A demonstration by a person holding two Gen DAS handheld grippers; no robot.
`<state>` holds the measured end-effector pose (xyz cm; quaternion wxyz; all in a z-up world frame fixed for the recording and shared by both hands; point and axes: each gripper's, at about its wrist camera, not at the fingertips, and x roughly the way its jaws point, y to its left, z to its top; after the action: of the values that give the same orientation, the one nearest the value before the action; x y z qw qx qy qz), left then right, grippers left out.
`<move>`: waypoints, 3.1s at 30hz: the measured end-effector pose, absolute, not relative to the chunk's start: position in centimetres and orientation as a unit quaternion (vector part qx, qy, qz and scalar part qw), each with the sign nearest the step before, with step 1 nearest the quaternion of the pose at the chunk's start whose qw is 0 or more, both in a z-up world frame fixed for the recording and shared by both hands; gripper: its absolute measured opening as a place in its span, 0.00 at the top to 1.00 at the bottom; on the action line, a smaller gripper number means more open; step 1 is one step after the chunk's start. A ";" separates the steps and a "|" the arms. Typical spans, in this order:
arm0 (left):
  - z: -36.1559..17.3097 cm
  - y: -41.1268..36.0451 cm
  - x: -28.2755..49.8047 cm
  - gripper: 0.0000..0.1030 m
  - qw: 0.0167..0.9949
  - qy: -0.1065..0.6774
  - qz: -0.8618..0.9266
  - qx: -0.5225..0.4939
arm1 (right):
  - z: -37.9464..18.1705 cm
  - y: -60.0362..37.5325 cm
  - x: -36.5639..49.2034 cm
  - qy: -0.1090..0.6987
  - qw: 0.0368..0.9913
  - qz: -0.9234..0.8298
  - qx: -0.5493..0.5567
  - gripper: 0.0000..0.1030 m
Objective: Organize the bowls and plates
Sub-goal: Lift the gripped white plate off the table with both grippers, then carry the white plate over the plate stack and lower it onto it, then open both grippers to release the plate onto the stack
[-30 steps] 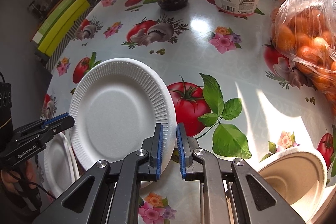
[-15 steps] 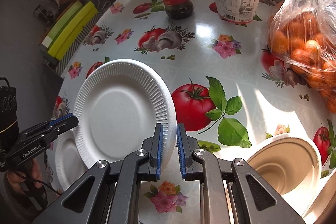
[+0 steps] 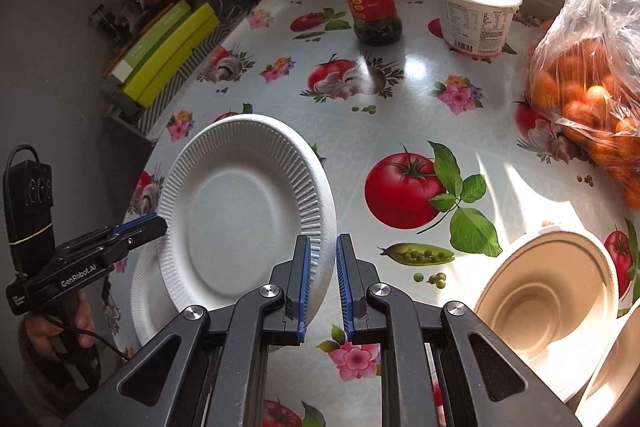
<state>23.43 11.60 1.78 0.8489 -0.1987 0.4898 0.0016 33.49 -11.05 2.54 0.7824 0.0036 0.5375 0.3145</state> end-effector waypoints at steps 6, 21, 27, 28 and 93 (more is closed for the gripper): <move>1.9 12.5 21.5 0.83 0.850 0.486 0.008 -0.204 | 2.7 -10.1 31.9 0.535 0.779 0.325 0.003 0.87; 1.9 14.6 16.8 0.83 0.852 0.475 0.030 -0.219 | 2.4 -7.7 28.3 0.533 0.769 0.352 -0.007 0.87; 1.4 15.4 15.3 0.83 0.850 0.474 0.039 -0.227 | 1.9 -6.8 27.2 0.537 0.762 0.362 -0.009 0.87; 1.4 15.5 15.1 0.83 0.850 0.473 0.040 -0.227 | 1.8 -6.7 27.1 0.537 0.761 0.363 -0.010 0.86; -2.2 17.8 10.5 0.81 0.827 0.492 0.072 -0.262 | -2.2 -2.7 23.8 0.564 0.734 0.376 -0.046 0.77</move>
<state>10.54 17.83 -2.25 0.8267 -0.2625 0.4924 0.0722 23.83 -2.65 -2.16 0.7342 -0.0460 0.5637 0.3755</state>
